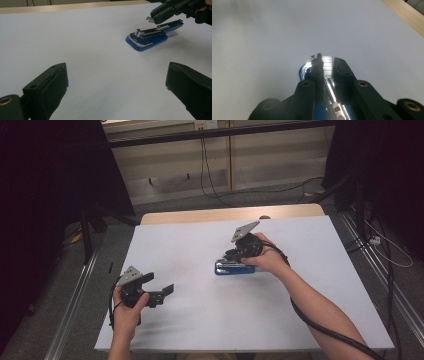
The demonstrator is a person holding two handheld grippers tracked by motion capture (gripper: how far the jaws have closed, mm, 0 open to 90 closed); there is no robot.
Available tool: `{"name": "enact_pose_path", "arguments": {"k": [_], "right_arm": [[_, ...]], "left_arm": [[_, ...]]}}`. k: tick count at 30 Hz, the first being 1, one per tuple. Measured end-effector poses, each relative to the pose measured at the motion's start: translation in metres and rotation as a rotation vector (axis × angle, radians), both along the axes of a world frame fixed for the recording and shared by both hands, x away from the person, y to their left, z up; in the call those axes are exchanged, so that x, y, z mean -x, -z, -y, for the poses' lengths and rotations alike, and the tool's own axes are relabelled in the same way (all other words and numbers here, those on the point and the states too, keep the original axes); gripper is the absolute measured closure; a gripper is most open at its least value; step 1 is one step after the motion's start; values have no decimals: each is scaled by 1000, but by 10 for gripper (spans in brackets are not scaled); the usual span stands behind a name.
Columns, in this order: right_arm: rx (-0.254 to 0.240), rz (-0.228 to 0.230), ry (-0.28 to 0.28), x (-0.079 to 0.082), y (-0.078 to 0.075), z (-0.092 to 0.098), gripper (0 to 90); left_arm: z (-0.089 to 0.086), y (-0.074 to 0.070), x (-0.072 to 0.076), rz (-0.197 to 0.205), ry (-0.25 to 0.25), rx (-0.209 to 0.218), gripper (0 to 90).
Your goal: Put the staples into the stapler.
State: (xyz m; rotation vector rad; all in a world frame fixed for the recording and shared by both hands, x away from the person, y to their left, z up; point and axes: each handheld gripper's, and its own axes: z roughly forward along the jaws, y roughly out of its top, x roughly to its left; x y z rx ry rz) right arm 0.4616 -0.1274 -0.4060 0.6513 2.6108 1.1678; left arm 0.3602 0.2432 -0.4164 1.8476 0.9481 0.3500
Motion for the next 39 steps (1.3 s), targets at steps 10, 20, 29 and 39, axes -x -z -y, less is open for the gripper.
{"name": "enact_pose_path", "arguments": {"k": [10,20,29,39], "right_arm": [[0,3,-26,-1,0,-3,795],[3,6,-41,-1,2,-7,795],[5,0,-48,-2,5,-8,795],[5,-8,-64,-1,9,-11,795]], "left_arm": [[0,0,0,-1,1,-7,44],[0,0,0,-1,2,-13,44],[0,1,0,-2,-4,-12,44],[0,1,0,0,-3,-14,45]]}}
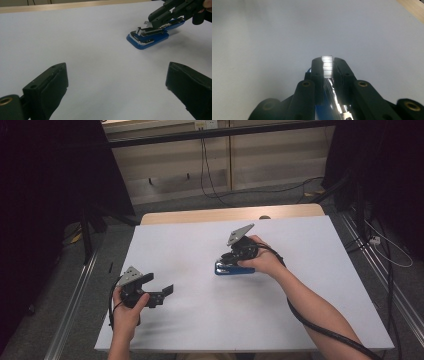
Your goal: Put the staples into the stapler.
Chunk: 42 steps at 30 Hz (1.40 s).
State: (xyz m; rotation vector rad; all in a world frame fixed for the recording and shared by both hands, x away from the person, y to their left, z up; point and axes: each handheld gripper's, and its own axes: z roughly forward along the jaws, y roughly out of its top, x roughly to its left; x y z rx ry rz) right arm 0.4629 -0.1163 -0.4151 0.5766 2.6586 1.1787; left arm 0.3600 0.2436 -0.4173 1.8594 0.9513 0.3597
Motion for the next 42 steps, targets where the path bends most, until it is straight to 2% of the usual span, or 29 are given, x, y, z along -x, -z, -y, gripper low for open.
{"name": "enact_pose_path", "arguments": {"k": [27,42], "right_arm": [[22,-2,-45,-6,4,0,795],[15,-2,-59,-10,5,2,795]], "left_arm": [[0,1,0,-3,2,-3,44],[-1,0,0,-6,-1,-5,44]]}}
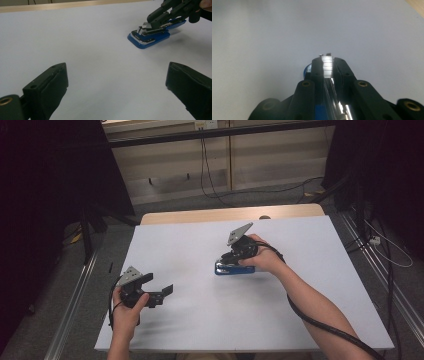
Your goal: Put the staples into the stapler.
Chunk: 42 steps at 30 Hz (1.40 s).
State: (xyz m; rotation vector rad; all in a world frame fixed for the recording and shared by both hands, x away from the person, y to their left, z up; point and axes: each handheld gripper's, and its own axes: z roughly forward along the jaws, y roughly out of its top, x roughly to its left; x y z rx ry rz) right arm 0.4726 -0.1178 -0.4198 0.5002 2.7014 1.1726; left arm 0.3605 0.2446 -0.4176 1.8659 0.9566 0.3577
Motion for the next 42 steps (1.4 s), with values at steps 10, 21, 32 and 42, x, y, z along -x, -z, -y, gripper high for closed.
{"name": "enact_pose_path", "arguments": {"k": [10,21,32,42], "right_arm": [[-12,-11,-26,-3,0,3,795],[-26,-15,-44,-8,2,7,795],[-18,-6,-84,-11,4,8,795],[-12,6,-105,-12,5,8,795]], "left_arm": [[0,0,0,2,3,-2,44],[2,1,0,-3,8,-9,44],[2,2,0,-4,7,-6,45],[3,2,0,-6,3,-6,45]]}}
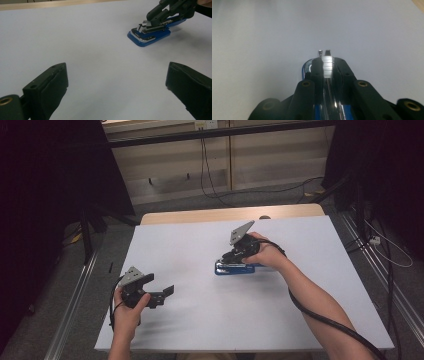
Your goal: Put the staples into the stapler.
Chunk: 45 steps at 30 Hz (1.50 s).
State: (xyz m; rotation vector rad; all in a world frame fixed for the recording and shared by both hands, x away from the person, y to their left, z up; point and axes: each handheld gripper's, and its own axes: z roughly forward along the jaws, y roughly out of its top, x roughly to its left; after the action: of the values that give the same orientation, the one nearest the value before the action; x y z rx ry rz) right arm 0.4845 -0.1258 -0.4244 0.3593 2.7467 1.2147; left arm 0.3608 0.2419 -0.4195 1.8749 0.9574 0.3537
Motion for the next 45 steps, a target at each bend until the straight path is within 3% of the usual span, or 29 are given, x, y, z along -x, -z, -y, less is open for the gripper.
{"name": "enact_pose_path", "arguments": {"k": [14,45], "right_arm": [[26,19,-36,-1,2,-1,795],[14,11,-50,-5,5,-5,794]], "left_arm": [[0,0,0,-1,0,-4,45],[1,2,-1,-4,4,-17,45]]}}
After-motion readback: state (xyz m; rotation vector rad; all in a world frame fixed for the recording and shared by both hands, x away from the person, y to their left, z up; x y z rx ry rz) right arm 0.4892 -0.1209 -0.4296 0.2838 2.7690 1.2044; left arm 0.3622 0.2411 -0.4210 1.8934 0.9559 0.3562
